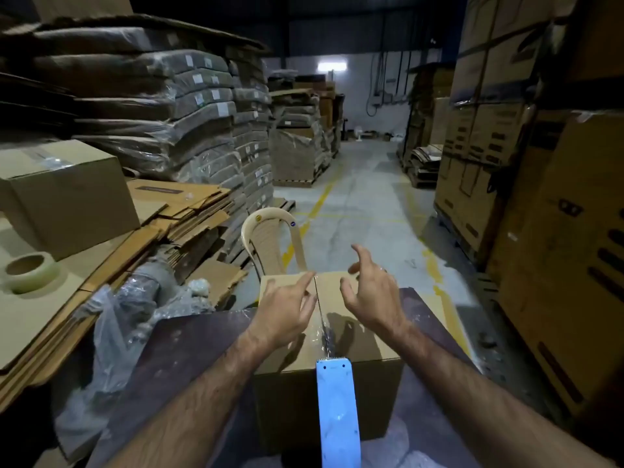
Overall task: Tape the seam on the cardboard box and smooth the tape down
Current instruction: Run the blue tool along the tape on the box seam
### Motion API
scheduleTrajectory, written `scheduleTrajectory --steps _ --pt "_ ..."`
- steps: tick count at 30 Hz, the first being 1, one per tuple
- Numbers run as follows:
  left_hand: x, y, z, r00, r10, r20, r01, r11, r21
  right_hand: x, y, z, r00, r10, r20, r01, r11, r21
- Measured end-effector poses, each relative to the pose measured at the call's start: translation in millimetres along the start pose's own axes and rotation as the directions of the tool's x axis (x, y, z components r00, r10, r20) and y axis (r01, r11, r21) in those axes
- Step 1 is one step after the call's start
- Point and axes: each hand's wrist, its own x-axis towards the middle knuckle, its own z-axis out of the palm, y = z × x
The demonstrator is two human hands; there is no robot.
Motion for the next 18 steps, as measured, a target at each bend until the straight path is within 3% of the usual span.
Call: scheduleTrajectory --steps 4,7,12,15,18 --pt "-19 0 22 0.986 -0.027 0.167 0.033 0.999 -0.036 -31 9 13 0.985 0.149 0.092 -0.158 0.981 0.109" --pt "-30 -3 33 0.977 -0.033 0.212 0.044 0.998 -0.048 -50 15 18 0.964 0.231 0.128 -0.251 0.952 0.175" --pt "-36 -5 42 0.970 0.004 0.244 0.007 0.999 -0.046 -82 13 23 0.965 0.214 0.151 -0.244 0.946 0.215" --pt "-39 -5 44 0.979 0.014 0.203 -0.001 0.998 -0.062 -99 12 18 0.983 0.159 0.094 -0.177 0.959 0.224" --pt "-43 -4 46 0.985 -0.001 0.175 0.014 0.997 -0.074 -126 6 12 0.978 0.209 0.025 -0.206 0.926 0.316"
